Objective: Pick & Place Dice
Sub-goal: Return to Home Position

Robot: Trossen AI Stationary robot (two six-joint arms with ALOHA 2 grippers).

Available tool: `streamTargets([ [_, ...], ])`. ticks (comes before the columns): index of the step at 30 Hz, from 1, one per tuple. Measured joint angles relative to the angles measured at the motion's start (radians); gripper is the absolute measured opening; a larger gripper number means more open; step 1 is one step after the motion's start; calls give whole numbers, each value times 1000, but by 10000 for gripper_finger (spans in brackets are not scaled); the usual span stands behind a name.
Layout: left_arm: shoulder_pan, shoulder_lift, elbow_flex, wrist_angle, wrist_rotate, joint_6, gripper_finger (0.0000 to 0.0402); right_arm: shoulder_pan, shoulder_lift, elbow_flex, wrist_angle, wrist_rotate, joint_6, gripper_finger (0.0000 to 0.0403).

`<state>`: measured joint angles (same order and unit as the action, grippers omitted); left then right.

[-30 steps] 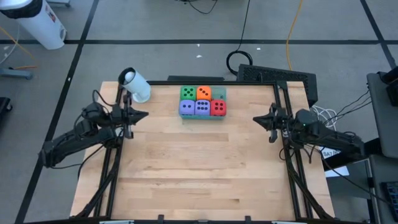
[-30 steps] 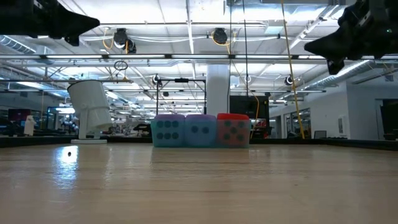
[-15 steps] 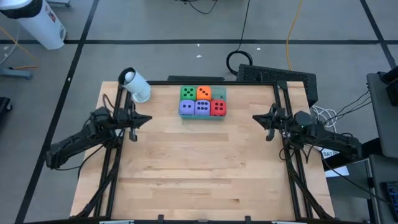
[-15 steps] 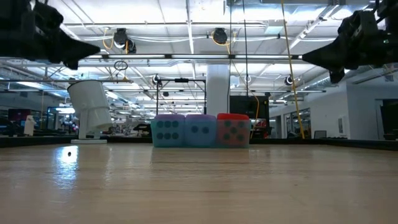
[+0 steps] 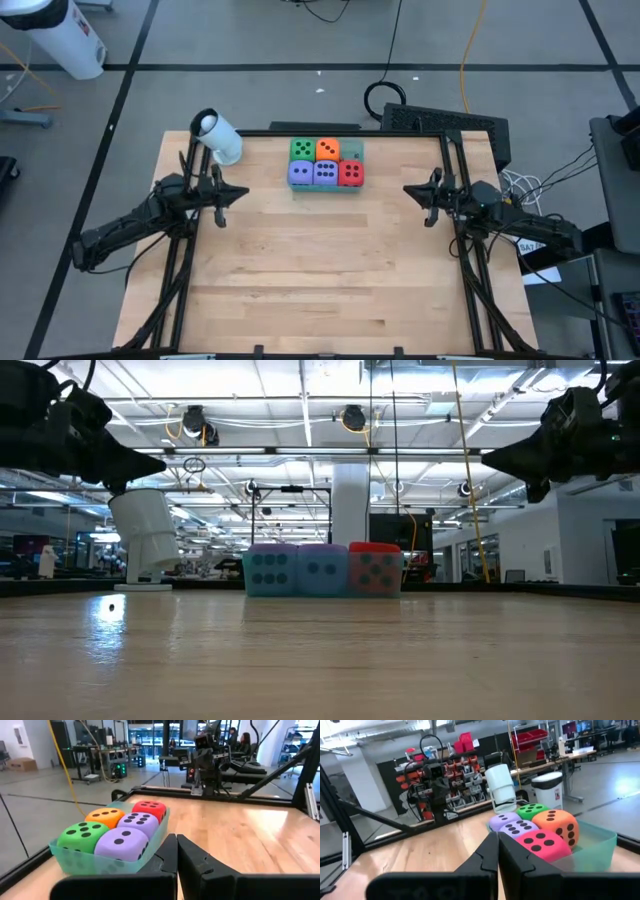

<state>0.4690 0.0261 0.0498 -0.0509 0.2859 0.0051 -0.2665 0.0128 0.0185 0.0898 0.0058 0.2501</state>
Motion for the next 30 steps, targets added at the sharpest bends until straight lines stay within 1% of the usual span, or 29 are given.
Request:
streamTargets([
  [2, 0, 0, 0, 0, -8, -9, 1, 0, 0, 0, 4, -3, 0, 0],
  [6, 0, 1, 0, -6, -81, -18, 11, 0, 0, -1, 4, -5, 0, 0],
  [9, 0, 0, 0, -6, -103, -12, 18, 0, 0, -2, 3, -5, 0, 0],
  [15, 0, 0, 0, -6, -104, -45, 12, 0, 0, -3, 3, -6, -3, 0],
  [21, 0, 0, 0, -5, -104, -30, 3, 0, 0, -3, 3, -6, -3, 0],
  [27, 0, 0, 0, -5, -104, -29, 20, 0, 0, -3, 4, -6, -4, 0],
  [30, 0, 0, 0, -5, -104, -27, 22, 0, 0, -4, 4, -6, -4, 0],
])
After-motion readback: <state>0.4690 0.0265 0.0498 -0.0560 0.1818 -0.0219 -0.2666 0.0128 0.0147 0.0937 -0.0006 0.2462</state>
